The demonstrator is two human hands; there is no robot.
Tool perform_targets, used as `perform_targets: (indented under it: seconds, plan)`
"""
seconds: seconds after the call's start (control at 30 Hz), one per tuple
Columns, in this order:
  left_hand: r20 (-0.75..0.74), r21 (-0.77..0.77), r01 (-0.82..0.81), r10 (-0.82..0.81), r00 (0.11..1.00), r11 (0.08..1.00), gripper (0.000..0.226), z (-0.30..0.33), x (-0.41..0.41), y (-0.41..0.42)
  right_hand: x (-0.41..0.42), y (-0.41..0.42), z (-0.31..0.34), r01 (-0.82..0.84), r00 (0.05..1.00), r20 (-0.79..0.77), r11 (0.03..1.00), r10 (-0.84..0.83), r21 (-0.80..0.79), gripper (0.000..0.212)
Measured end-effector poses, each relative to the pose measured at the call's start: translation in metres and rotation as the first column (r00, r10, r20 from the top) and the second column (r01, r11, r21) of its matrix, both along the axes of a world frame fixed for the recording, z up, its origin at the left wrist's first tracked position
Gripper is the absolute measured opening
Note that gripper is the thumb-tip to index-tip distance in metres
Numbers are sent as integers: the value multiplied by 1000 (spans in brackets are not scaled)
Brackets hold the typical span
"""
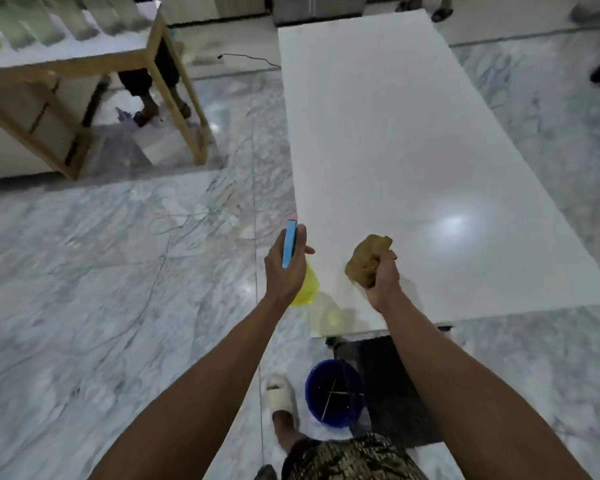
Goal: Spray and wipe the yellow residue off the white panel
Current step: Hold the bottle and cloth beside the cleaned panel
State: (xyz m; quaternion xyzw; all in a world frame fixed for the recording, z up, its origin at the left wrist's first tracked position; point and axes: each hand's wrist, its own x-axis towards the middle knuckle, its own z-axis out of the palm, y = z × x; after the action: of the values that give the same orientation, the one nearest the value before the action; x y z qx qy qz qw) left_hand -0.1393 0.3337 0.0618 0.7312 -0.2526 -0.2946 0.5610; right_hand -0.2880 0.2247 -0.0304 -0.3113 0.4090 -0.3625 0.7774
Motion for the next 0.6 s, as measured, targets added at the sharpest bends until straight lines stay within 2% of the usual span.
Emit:
perform_targets:
  seconds: [0.1, 0.2, 0.23, 0.3, 0.37, 0.4, 0.43, 0.47, 0.53, 0.6]
  plan:
    - [-33, -41, 129, -130, 991, 991, 9, 1, 14, -38, -10, -2, 6, 203, 951, -241, 979, -195, 9, 32]
    - [-33, -77, 251, -254, 967, 965, 20, -6, 20, -73, -12, 8, 16, 264, 794, -536, 957, -286, -120, 24]
    - [-17, -85, 303, -305, 952, 949, 24, -9, 20, -82, -13, 12, 14, 231, 730, -610, 952, -307, -203, 23]
    - [13, -100, 435, -436, 900, 895, 22, -18, 17, -100, -14, 23, 10, 118, 536, -735, 899, -415, -422, 35]
    - [36, -113, 552, -552, 833, 826, 28, -29, 17, -115, -7, 40, 1, -89, 242, -812, 821, -532, -564, 45]
    - [38, -125, 602, -603, 797, 788, 32, -36, 19, -120, 0, 50, -9, -175, 124, -844, 826, -522, -536, 49]
    - [46, -136, 648, -649, 760, 749, 33, -42, 22, -124, 9, 59, -19, -244, 50, -888, 856, -458, -455, 55]
    - [63, -136, 694, -693, 718, 707, 33, -47, 26, -129, 20, 67, -29, -295, 29, -949, 904, -315, -309, 63]
    - [68, -125, 773, -772, 633, 622, 32, -57, 36, -134, 46, 86, -49, -430, 2, -999, 902, -38, -35, 80]
    - [89, -131, 865, -863, 497, 485, 31, -66, 48, -138, 62, 99, -69, -457, -62, -994, 883, 89, 108, 88]
